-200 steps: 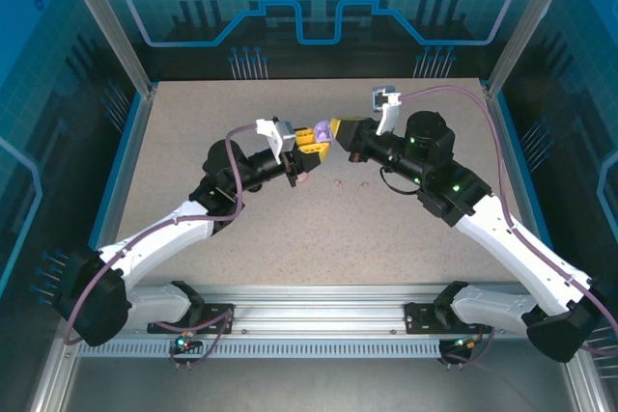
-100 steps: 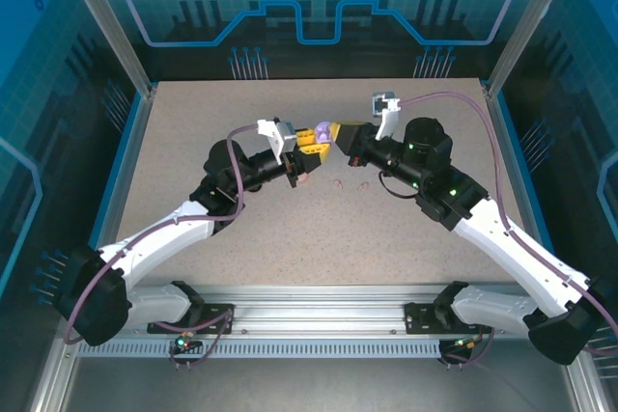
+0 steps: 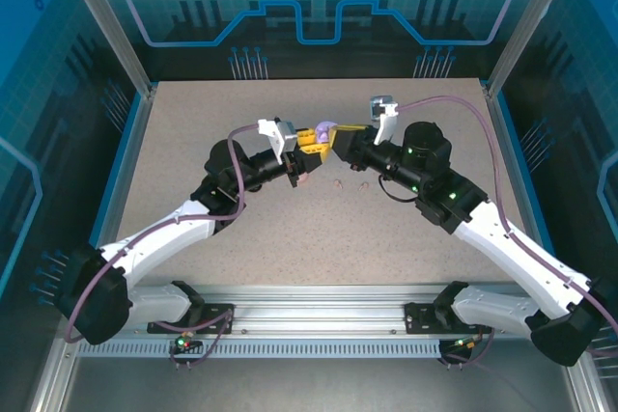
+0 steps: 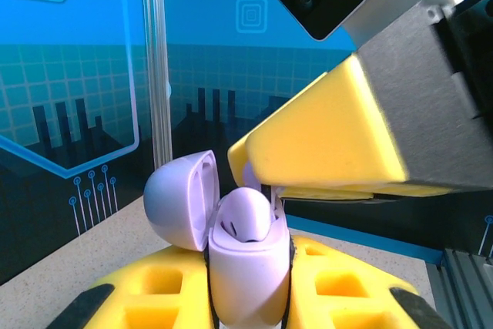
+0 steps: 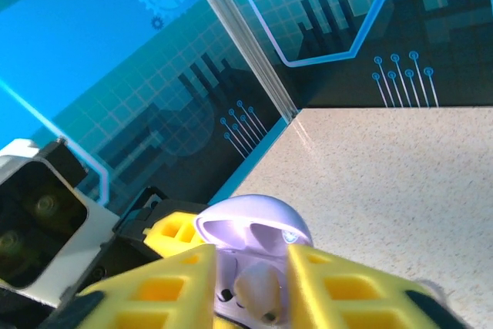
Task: Insert the wireless bluetooth earbuds into the charging case
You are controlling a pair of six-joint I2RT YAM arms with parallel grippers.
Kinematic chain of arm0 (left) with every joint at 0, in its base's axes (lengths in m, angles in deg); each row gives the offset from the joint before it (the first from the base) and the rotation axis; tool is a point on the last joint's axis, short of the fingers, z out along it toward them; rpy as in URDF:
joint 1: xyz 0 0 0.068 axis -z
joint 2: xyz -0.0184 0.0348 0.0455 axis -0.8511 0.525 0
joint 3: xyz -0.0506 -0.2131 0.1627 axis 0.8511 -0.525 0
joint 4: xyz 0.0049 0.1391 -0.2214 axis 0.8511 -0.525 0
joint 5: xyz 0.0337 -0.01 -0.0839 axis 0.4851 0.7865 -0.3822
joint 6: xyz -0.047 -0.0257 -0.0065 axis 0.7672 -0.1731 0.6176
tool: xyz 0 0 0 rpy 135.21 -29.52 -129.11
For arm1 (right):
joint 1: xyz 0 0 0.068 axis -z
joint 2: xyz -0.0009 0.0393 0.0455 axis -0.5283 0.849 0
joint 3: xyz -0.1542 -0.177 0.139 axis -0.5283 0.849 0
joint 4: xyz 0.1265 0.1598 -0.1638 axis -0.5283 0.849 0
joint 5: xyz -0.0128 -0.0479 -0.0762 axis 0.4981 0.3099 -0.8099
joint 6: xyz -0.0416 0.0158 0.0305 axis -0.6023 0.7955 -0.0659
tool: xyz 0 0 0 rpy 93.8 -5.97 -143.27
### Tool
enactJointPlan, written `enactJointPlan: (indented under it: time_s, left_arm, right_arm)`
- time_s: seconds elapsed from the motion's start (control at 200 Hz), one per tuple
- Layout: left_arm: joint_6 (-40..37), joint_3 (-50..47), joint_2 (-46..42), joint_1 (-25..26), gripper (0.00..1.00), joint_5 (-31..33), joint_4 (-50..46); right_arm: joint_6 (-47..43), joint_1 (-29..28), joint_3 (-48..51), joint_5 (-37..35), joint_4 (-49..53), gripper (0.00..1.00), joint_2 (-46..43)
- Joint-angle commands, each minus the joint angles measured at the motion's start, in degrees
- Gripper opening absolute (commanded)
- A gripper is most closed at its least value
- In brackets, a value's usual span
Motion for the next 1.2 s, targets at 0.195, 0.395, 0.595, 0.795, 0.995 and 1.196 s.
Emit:
enactJointPlan:
  time_s: [0.195,0.395,0.595,0.795,0.995,1.196]
  left_arm:
    - [0.5,2.6,0.9,0.3,0.00,0.7,2.9]
    - [0.6,1.7,0.9,0.3,0.00,0.4,2.5]
    - [0.3,1.2,0.8,0.3,0.00,-2.1,-0.7]
    - [0.3,0.1,0.2,0.4,0.00,-3.1,-2.3]
    - [0.2,-0.2,0.4,0.5,0.00,-3.1,-2.9]
    - [0.1,-0.1,1.0,0.5,0.00,-2.1,-2.7]
  right_arm:
    - [-1.4,-0.2,-7.3,-0.7,4.5,0.71,-0.7]
    - [-1.8,2.7,-13.9,-2.4,14.0,0.75,-0.6]
    - [-2.2,8.1,-26.4,2.1,30.1,0.53,9.1]
    - [-5.1,8.9,-39.3,5.8,41.0,0.19,21.0]
    - [-5.6,9.1,-46.4,9.8,45.5,0.10,29.8]
    - [-6.5,7.8,-46.1,11.2,47.3,0.07,30.5]
